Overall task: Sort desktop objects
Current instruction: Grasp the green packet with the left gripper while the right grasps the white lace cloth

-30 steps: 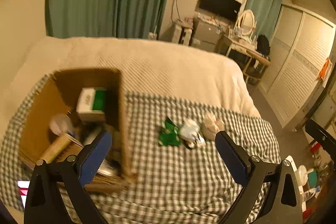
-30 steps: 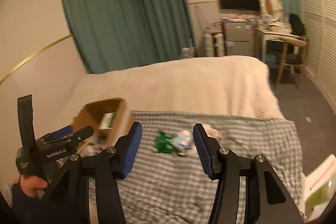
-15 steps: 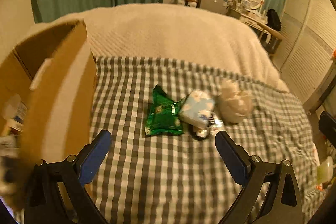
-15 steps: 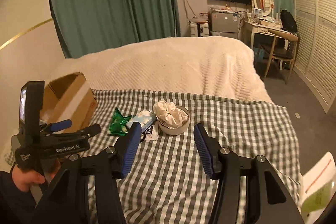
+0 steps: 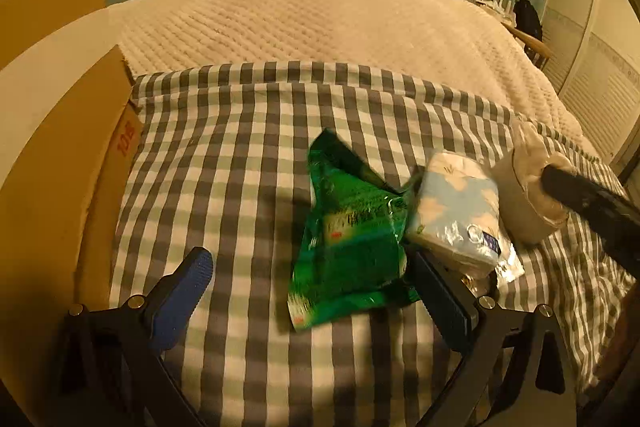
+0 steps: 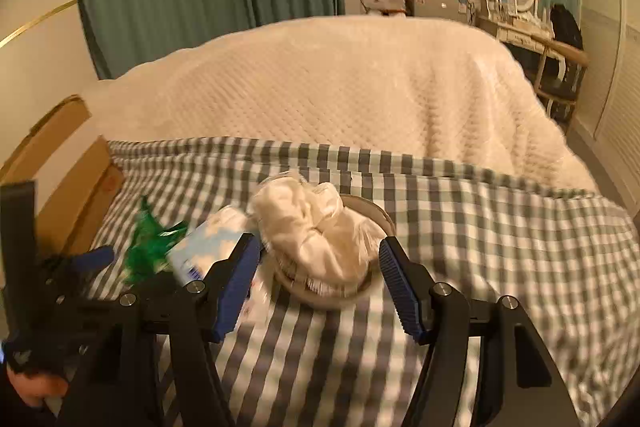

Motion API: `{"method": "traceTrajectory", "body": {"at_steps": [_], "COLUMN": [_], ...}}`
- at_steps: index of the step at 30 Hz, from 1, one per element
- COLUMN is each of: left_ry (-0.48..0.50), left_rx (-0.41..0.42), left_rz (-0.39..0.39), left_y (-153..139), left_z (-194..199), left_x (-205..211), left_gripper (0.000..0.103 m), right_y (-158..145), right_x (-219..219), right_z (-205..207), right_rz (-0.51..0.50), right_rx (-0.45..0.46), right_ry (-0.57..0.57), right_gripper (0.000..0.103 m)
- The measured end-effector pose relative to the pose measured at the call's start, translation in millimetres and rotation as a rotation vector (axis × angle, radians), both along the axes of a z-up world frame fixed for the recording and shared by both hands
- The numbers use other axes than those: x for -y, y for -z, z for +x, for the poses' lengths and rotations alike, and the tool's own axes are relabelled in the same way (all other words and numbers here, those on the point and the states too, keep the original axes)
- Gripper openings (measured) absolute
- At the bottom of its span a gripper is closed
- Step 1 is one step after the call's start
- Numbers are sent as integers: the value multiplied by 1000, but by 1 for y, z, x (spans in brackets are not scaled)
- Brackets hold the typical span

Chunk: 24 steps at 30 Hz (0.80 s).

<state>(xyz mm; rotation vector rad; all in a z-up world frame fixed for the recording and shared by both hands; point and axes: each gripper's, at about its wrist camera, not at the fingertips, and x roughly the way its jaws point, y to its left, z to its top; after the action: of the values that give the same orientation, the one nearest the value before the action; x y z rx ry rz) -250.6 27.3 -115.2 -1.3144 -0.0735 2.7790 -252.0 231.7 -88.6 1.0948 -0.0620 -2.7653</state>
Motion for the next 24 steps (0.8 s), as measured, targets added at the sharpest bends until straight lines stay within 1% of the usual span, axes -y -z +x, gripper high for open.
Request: {"method": "traceTrajectory", "body": {"at_steps": [1, 2, 3, 4, 5, 6, 7, 9, 11, 16, 21, 24], "left_ry": [7, 14, 18, 24, 28, 31, 32, 29, 35, 79, 88, 106], "left_rx": [-7, -18, -20, -16, -11, -13, -11, 2, 0, -12, -8, -19], "left_rz": [9, 17, 20, 24, 31, 47, 60, 91, 105, 100, 140, 138], "left_y": [0, -1, -1, -1, -2, -4, -5, -8, -13, -25, -41, -56], "left_z": [1, 2, 3, 3, 3, 5, 6, 8, 14, 37, 63, 78], "left_x": [0, 1, 2, 3, 3, 4, 6, 9, 8, 1, 2, -1], "left_gripper": [94, 76, 54, 49, 47, 43, 39, 37, 35, 33, 33, 33], "right_y": [5, 11, 16, 19, 22, 24, 23, 18, 8, -20, -52, -70], "right_x": [0, 0, -1, 0, 0, 0, 0, -4, -10, -25, -37, -42], "right_z": [-7, -14, -18, -19, -19, -17, -13, -2, 11, 37, 69, 94], "right_rz": [-11, -20, -27, -33, -32, -22, -17, -22, -29, -48, -28, -22], "right_rx": [14, 33, 54, 72, 91, 98, 92, 74, 53, 31, 14, 16], "right_ry": [3, 7, 16, 15, 12, 14, 13, 19, 34, 65, 83, 92], "right_gripper": [62, 54, 43, 24, 17, 16, 12, 11, 11, 11, 11, 11]}}
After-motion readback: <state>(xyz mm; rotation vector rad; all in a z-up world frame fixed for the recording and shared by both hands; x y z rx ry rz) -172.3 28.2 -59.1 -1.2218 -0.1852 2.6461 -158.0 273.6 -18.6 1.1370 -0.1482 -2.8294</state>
